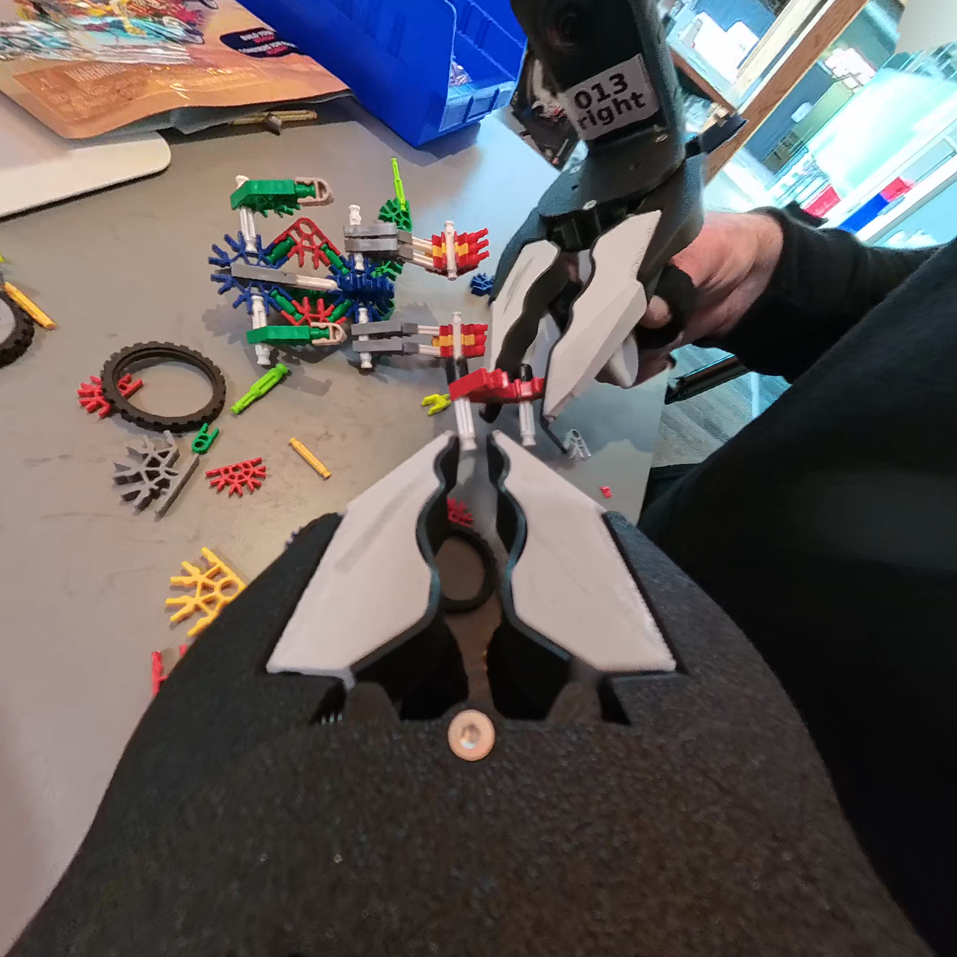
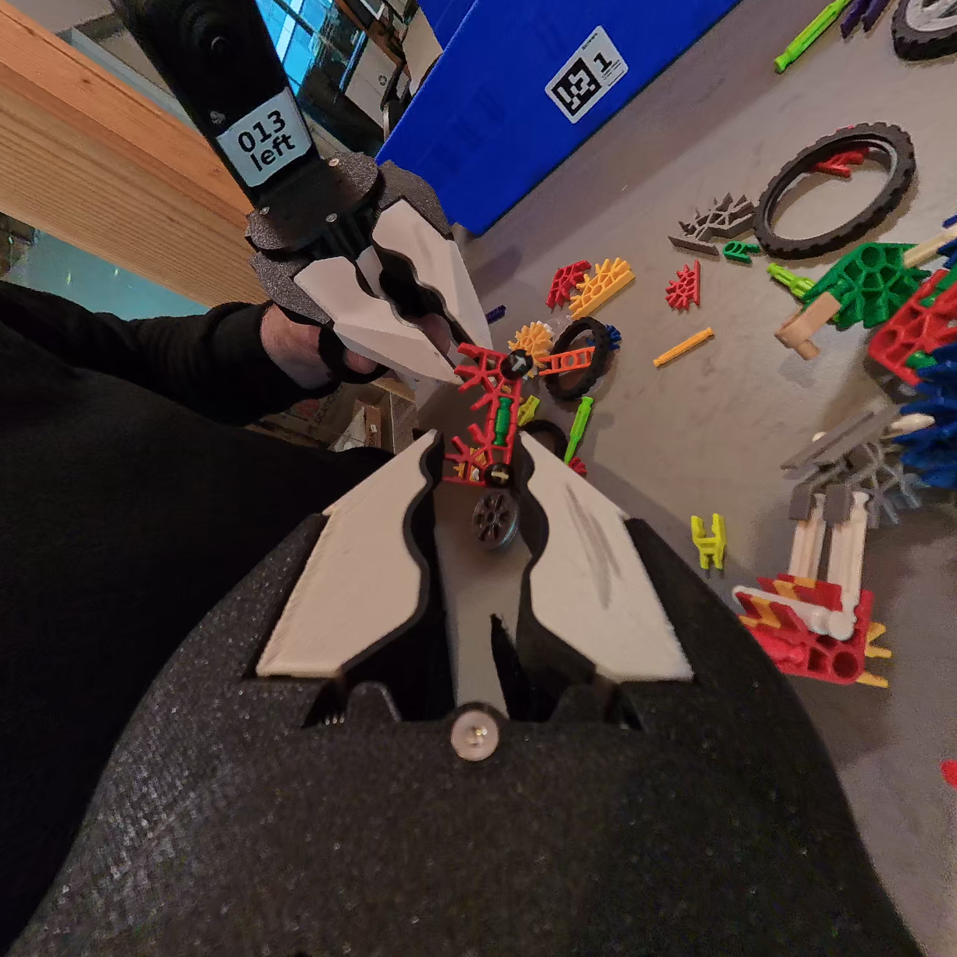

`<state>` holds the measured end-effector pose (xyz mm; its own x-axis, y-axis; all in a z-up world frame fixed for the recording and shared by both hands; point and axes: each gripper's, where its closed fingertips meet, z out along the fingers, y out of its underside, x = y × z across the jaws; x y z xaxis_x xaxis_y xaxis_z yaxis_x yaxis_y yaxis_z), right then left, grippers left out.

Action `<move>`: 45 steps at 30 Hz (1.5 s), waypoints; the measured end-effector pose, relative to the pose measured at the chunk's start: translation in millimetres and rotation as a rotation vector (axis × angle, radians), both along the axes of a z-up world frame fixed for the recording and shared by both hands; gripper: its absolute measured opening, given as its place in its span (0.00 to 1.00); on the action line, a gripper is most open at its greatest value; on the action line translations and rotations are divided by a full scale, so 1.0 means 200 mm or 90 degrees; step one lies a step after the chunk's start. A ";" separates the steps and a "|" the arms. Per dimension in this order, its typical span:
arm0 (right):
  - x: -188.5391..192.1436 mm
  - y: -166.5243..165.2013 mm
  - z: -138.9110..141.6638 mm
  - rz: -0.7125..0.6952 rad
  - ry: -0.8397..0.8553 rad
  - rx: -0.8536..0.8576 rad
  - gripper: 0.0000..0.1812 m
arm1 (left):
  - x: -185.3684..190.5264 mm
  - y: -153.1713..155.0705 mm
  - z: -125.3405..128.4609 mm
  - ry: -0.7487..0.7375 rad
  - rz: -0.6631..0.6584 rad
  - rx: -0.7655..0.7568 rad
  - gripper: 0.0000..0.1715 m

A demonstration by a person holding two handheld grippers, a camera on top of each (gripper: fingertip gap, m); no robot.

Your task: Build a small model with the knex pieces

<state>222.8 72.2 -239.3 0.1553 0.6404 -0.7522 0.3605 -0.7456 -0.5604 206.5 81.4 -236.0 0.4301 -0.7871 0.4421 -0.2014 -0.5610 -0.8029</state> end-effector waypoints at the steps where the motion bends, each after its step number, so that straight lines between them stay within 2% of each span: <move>1: 0.01 0.00 0.00 -0.007 0.002 -0.005 0.14 | -0.01 0.01 -0.01 0.015 0.007 0.013 0.07; 6: 0.03 0.00 -0.02 -0.030 0.013 -0.039 0.14 | 0.02 0.01 -0.03 0.077 -0.008 0.073 0.14; 9: 0.04 0.00 -0.03 -0.037 0.013 -0.047 0.14 | 0.05 0.00 -0.04 0.103 -0.021 0.098 0.14; 18: 0.05 -0.03 -0.03 -0.045 0.010 -0.053 0.14 | 0.12 0.01 -0.09 0.136 -0.015 0.104 0.03; 21: 0.06 -0.03 -0.05 -0.058 -0.002 -0.047 0.14 | 0.12 0.01 -0.12 0.148 -0.011 0.086 0.02; 28: 0.14 0.00 -0.14 -0.110 -0.112 0.066 0.16 | 0.17 -0.02 -0.22 0.188 -0.051 0.032 0.02; 36: 0.17 0.01 -0.19 -0.121 -0.173 0.146 0.18 | 0.22 0.01 -0.23 0.203 -0.100 0.019 0.02; 40: 0.15 0.06 -0.22 -0.108 -0.220 0.233 0.17 | 0.19 0.03 -0.24 0.170 -0.101 -0.043 0.02; 43: 0.12 0.09 -0.25 -0.101 -0.240 0.268 0.13 | 0.16 0.04 -0.27 0.161 -0.098 -0.086 0.02; 45: 0.09 0.10 -0.25 -0.098 -0.248 0.284 0.04 | 0.13 0.05 -0.31 0.177 -0.085 -0.093 0.02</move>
